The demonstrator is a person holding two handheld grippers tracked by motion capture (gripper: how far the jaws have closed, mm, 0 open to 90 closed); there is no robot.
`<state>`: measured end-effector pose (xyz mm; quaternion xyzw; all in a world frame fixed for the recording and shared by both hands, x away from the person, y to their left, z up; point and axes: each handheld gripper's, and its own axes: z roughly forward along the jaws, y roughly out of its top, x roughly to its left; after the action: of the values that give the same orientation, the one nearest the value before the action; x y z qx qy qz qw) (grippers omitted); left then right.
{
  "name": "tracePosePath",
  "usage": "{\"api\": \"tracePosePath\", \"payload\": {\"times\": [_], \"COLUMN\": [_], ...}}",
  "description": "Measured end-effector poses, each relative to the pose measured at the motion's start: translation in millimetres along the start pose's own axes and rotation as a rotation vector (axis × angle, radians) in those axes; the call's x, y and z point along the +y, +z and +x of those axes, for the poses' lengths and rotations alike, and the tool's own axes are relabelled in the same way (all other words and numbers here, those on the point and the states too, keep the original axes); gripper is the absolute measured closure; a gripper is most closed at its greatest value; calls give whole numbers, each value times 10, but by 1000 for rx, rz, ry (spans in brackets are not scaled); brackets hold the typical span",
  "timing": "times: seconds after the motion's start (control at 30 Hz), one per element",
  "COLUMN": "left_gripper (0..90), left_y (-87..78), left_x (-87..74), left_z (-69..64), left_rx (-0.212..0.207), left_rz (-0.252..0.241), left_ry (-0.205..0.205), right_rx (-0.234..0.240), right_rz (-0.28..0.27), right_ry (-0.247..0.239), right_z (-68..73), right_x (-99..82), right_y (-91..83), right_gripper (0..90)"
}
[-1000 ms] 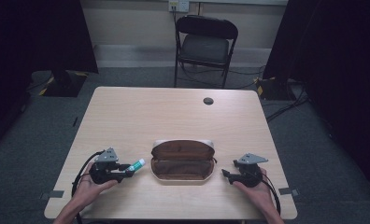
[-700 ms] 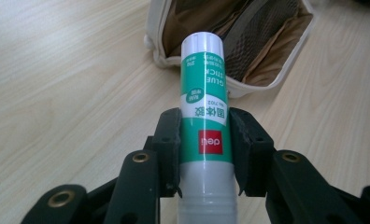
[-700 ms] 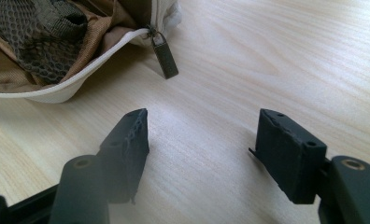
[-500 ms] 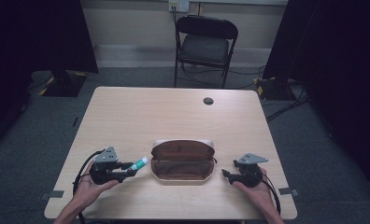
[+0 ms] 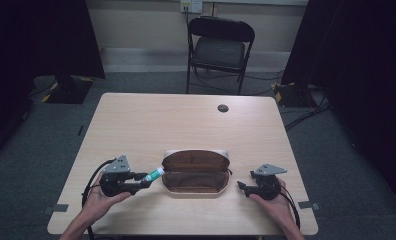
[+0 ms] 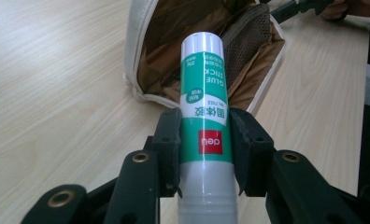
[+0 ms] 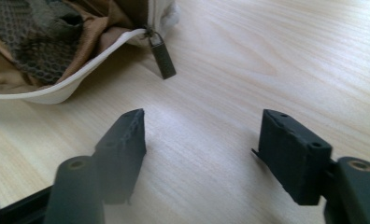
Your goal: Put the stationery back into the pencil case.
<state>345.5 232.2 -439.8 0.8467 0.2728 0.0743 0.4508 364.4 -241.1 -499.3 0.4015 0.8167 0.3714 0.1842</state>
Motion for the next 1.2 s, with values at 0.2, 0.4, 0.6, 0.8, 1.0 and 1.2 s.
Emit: {"api": "tracePosePath", "payload": {"times": [0.2, 0.4, 0.6, 0.8, 1.0, 1.2], "left_gripper": [658, 658, 658, 658, 658, 658], "left_y": [66, 140, 207, 285, 386, 499], "left_x": [76, 186, 281, 343, 463, 542], "left_z": [-37, -68, -109, -159, -238, -243], "left_rx": [-10, -28, -41, -41, -56, -63], "left_rz": [1, 7, 14, -3, -13, 8], "left_ry": [15, 32, 60, 56, 73, 90], "right_rx": [-5, -21, -31, -31, -31, -31], "right_rz": [0, 13, 29, 29, 29, 29], "right_ry": [0, 13, 15, 15, 15, 15], "right_z": [-2, -10, -18, -19, -19, -20], "right_x": [2, 3, 1, 1, 1, 1], "right_y": [4, 11, 16, 16, 17, 17], "right_gripper": [299, 164, 132, 132, 132, 132]}}
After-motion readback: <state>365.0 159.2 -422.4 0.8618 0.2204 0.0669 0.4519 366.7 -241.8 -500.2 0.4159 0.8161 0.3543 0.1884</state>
